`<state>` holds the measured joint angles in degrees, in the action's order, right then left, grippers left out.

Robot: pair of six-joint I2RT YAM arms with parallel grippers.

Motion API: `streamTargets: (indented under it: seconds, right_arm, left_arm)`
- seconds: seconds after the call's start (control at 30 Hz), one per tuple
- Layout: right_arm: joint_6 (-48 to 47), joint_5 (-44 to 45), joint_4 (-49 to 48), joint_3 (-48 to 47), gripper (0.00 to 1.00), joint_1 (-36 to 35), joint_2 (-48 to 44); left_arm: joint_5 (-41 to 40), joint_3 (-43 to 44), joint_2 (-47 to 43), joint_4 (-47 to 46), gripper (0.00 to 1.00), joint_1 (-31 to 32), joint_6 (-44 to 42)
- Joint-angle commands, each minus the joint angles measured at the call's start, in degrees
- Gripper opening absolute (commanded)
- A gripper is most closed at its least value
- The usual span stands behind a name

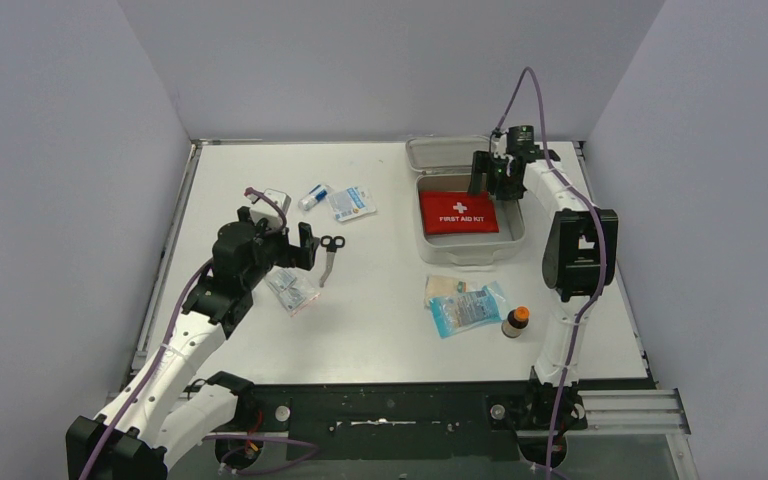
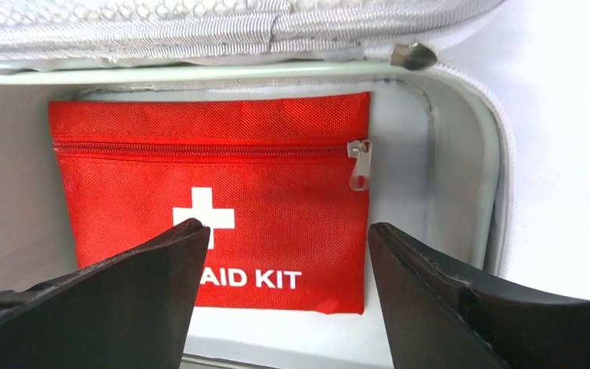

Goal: Organize the medicine kit
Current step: Place the medicine pouch inside the medicine box.

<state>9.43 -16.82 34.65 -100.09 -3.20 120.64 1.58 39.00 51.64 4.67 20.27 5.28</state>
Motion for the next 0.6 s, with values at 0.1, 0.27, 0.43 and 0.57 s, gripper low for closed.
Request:
streamTargets:
  seconds: [0.1,0.27,0.43,0.57]
  right_arm:
    - [-0.28,10.06,1.91,-1.20,0.78,-3.61,-6.28]
    - [0.93,8.92,-0.79,2.44,0.69,-5.06,-6.31]
    - [1.85,7.88,-3.17,5.17,0.65,-6.69,-5.72]
    - [2.58,7.24,-5.20,7.20,0.64,-7.64,-4.87]
  left_arm:
    - [0.61,1.69,-0.85,-0.13,0.97,0.28,-0.71]
    - [-1.01,3.25,0.41,2.84,0.97,0.22,-1.05]
    - [-3.37,3.70,0.99,3.67,0.97,0.16,-1.10]
    - [-4.70,3.56,1.18,4.00,0.97,-0.01,-1.53]
